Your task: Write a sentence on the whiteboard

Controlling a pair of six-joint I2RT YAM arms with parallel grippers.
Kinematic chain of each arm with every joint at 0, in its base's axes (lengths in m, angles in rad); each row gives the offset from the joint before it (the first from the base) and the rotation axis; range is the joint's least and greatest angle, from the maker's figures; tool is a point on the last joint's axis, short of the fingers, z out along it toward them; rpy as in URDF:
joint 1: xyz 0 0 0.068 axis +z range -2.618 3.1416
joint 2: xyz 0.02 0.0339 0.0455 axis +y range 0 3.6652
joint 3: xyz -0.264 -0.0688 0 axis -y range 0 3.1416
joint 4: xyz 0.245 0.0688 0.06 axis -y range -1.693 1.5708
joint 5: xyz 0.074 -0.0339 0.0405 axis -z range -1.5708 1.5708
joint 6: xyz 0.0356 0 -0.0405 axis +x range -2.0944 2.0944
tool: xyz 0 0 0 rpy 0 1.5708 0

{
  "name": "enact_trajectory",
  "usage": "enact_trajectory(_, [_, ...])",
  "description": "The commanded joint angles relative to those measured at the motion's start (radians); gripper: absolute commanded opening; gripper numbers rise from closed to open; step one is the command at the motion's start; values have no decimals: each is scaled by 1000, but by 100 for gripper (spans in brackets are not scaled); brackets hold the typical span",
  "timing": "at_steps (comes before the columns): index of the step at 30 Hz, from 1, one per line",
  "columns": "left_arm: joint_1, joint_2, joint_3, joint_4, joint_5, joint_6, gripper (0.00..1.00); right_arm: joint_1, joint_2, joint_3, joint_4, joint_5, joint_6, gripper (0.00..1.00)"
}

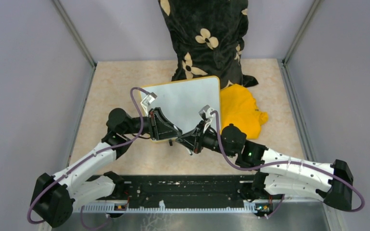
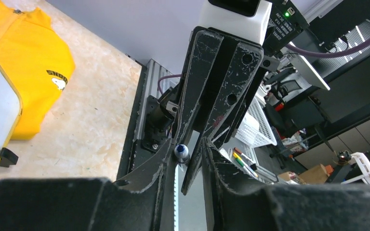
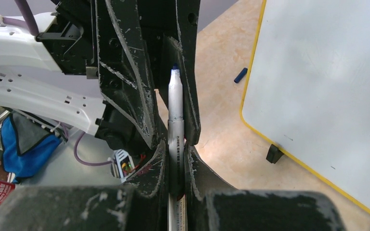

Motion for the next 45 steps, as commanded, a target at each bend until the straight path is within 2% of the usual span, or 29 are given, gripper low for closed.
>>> enact_trajectory(1, [-9,-10,-5,92,19,-32,28,9,-2,45,44,-2,-8,0])
enact_trajectory(5, [-8,-13,-12,92,23,-31,19,9,-4,45,42,-2,-8,0])
enact_trajectory(9, [-9,-23,-17,92,15,-33,0,9,-4,43,38,-30,-8,0])
enact_trajectory(15, [-9,-62,-26,90,-54,-41,0,8,-24,38,43,-38,15,0])
enact_trajectory(16, [-9,-72,-30,90,-75,-45,0,9,-35,36,45,-26,23,6])
enact_trajectory(17, [-9,-80,-35,92,-95,-51,0,9,-50,32,53,-14,31,20])
enact_trajectory(19, [-9,-103,-45,109,-145,-75,0,9,-82,21,74,17,54,40])
enact_trajectory(22, [-9,-138,-58,149,-239,-122,0,9,-122,5,114,57,91,61])
enact_trajectory(24, [-9,-159,-62,164,-328,-150,0,8,-139,-6,152,80,121,69])
enact_trajectory(27, [-10,-178,-64,172,-433,-195,0,7,-159,-33,216,119,174,70])
enact_trajectory(32, [-9,-176,-93,277,-557,-328,0,8,-154,-43,273,167,232,67])
enact_trajectory(40, [-20,-158,-122,322,-671,-422,0,8,-98,-42,409,240,265,59])
enact_trajectory(45, [-42,-159,-118,284,-711,-430,0,6,-46,-28,471,277,270,53])
